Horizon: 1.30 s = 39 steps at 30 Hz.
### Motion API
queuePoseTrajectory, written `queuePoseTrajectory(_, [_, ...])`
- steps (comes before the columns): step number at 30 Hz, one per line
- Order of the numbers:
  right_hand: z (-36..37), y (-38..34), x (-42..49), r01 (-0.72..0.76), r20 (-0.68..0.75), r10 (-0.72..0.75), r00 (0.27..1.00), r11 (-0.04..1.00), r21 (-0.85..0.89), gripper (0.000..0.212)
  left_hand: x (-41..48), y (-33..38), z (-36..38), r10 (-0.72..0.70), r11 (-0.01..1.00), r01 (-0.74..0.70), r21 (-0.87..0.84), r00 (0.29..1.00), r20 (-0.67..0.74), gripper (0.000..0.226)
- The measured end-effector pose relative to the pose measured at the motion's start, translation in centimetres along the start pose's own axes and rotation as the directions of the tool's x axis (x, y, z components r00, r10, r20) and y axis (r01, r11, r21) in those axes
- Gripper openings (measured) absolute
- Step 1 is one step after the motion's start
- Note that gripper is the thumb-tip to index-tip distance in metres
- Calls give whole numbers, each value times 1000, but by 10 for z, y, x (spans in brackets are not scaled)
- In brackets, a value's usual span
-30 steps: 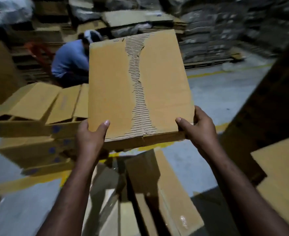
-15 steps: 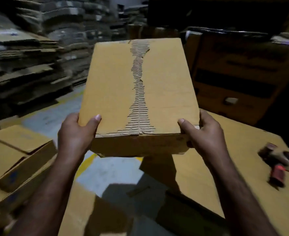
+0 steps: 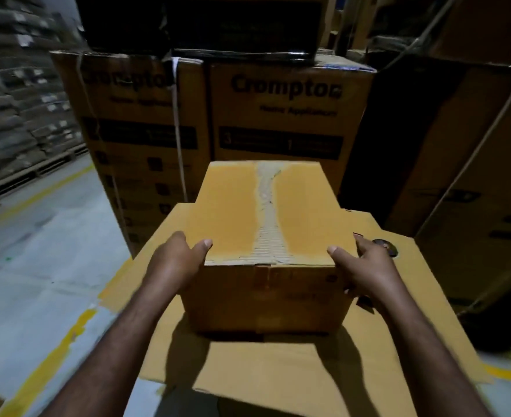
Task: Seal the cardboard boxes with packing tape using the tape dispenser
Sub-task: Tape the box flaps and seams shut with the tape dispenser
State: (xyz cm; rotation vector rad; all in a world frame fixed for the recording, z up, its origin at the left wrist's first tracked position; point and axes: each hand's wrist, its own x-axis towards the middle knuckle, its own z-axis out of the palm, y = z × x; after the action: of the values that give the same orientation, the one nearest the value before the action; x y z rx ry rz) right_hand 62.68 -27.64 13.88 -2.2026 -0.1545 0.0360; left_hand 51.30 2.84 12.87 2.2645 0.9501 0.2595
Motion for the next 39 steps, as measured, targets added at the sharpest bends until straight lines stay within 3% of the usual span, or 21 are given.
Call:
queuePoseTrajectory(2, [0,15,8,-8,46,9,999,1000,-9,68,-2,9,5,25,979,-28,200,999,20,58])
queuePoseTrajectory(5, [-5,29,17,-7,85,2,996,998,68,75,-11,30,2,218,818,-172,548,976,-19,57])
queuePoseTrajectory(8, [-11,44,28,-126,-26,132,991,978,167,55,-23,64,5,434,783,-505,364,862,263,72])
queuePoseTrajectory(10, [-6,65,40,-191,-160,205,966,977,99,54,-31,80,16,502,666,-675,318,720,478,76])
queuePoseTrajectory(12, [3,87,52,-307,-203,297,933,951,-21,47,-33,85,28,518,545,-760,356,638,570,78])
queuePoseTrajectory(17, [24,128,87,-505,-74,500,863,850,-151,35,-26,79,30,498,436,-799,415,598,628,106])
queuePoseTrajectory(21, [29,151,110,-615,19,614,789,789,2,35,-13,84,24,502,398,-828,395,557,661,90])
queuePoseTrajectory(26, [25,124,120,-612,23,618,786,773,168,24,-9,92,25,518,332,-858,393,514,684,86])
queuePoseTrajectory(30, [18,92,112,-571,20,599,800,752,329,22,-3,85,26,646,290,-897,334,441,623,93])
queuePoseTrajectory(32, [11,80,106,-550,24,596,802,723,418,15,3,79,26,682,300,-916,266,401,612,93])
queuePoseTrajectory(35, [-9,71,102,-457,65,571,819,577,677,31,13,80,20,700,392,-909,142,395,595,64])
queuePoseTrajectory(37, [-29,54,98,-325,42,485,873,516,793,32,19,91,13,672,616,-787,-24,510,537,49])
queuePoseTrajectory(39, [-48,26,90,-185,-6,364,931,486,854,39,26,109,2,579,806,-546,-228,651,490,34])
